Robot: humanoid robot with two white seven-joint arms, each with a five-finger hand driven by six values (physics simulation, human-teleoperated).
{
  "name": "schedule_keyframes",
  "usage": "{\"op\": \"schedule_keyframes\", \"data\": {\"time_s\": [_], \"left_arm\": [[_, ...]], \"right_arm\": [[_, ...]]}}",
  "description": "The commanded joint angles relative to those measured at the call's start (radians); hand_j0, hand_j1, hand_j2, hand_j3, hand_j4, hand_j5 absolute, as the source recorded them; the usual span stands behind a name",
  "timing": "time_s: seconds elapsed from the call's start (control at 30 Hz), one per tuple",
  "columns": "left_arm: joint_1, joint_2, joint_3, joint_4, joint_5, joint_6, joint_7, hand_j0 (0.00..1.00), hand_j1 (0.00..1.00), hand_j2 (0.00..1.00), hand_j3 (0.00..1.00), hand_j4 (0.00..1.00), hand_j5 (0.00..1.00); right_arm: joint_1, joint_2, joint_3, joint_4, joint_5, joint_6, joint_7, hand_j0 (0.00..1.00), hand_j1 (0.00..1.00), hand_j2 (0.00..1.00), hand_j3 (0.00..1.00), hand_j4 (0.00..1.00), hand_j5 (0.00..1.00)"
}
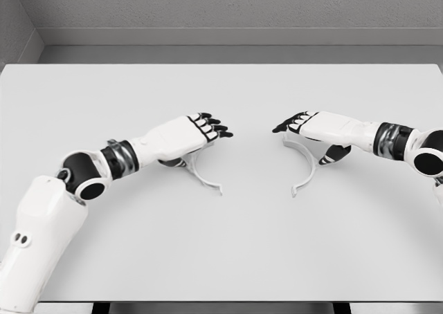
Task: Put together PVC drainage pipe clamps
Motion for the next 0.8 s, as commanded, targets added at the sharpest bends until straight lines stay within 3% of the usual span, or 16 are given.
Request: {"op": "schedule_keyframes", "data": {"time_s": [0.0, 0.7, 0.77], "left_arm": [[0.002, -0.011, -0.002, -0.002, 0.007, 0.002, 0.000, 1.00, 1.00, 1.00, 1.00, 1.00, 1.00], [-0.018, -0.044, -0.001, 0.001, 0.007, 0.002, -0.001, 1.00, 1.00, 1.00, 1.00, 1.00, 1.00], [-0.020, -0.041, 0.010, 0.001, 0.012, 0.002, -0.001, 1.00, 1.00, 1.00, 1.00, 1.00, 1.00]], "right_arm": [[0.000, -0.001, 0.000, -0.002, -0.005, 0.002, 0.000, 1.00, 1.00, 1.00, 1.00, 1.00, 1.00], [-0.014, -0.001, 0.000, -0.029, -0.005, -0.004, 0.006, 1.00, 1.00, 1.00, 1.00, 1.00, 1.00], [-0.038, -0.007, -0.006, -0.022, -0.005, -0.004, 0.008, 1.00, 1.00, 1.00, 1.00, 1.00, 1.00]]}}
